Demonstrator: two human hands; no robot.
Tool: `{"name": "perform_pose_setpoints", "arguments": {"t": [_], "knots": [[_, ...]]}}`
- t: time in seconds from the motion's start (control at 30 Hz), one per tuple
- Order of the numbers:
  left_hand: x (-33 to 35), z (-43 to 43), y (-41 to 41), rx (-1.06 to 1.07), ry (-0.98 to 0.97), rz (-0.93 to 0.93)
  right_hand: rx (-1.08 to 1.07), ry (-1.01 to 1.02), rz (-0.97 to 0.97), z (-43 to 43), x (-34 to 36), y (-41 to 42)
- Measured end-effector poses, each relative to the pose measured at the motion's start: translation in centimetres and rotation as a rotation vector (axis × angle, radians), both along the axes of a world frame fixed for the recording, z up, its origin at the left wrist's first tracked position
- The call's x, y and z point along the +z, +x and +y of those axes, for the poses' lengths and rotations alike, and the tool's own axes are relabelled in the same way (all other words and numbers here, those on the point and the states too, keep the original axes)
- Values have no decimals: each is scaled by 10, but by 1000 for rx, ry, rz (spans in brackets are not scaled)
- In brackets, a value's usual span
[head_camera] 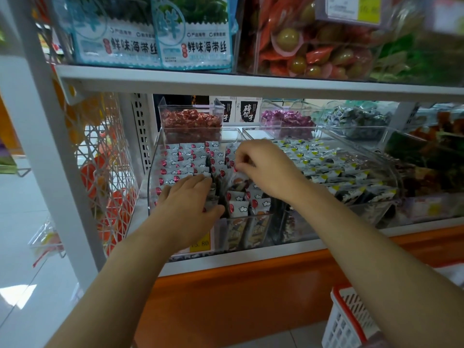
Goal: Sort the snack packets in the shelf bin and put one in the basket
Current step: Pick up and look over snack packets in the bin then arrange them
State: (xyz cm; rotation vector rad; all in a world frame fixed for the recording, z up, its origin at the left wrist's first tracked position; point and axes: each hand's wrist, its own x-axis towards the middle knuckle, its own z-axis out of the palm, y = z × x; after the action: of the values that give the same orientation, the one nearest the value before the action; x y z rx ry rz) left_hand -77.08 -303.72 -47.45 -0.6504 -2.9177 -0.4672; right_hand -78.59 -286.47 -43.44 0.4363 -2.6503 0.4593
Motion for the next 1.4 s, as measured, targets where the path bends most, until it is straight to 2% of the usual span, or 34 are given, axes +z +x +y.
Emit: {"name": "perform_pose_setpoints", "arguments": {"t": [0.23,0.37,0.5,0.6,0.73,0.87,0.93,1.1,1.4], "knots": [[4,0,0,4,185,103,-76,-306,343,10,12,26],[10,5,4,20,369,171,-140,-481,436,19,5,41],[15,10,10,-14,551,110,-172,-738,287,26,-8,50],[15,12,13,-39,647,37,-118,-1026,105,27,-17,54],[18,12,17,-3,876,-128,33,-1415,-101,23,-25,57],[19,10,14,63,1226,-383,182,-1746,-340,21,-25,59],[19,8,13,73,1355,-447,193,-1773,-396,20,-25,60],[16,3,13,120,1413,-416,90,-1721,-388,21,-27,61],[25,5,16,144,1772,-879,67,-2033,-510,20,-23,59]]}}
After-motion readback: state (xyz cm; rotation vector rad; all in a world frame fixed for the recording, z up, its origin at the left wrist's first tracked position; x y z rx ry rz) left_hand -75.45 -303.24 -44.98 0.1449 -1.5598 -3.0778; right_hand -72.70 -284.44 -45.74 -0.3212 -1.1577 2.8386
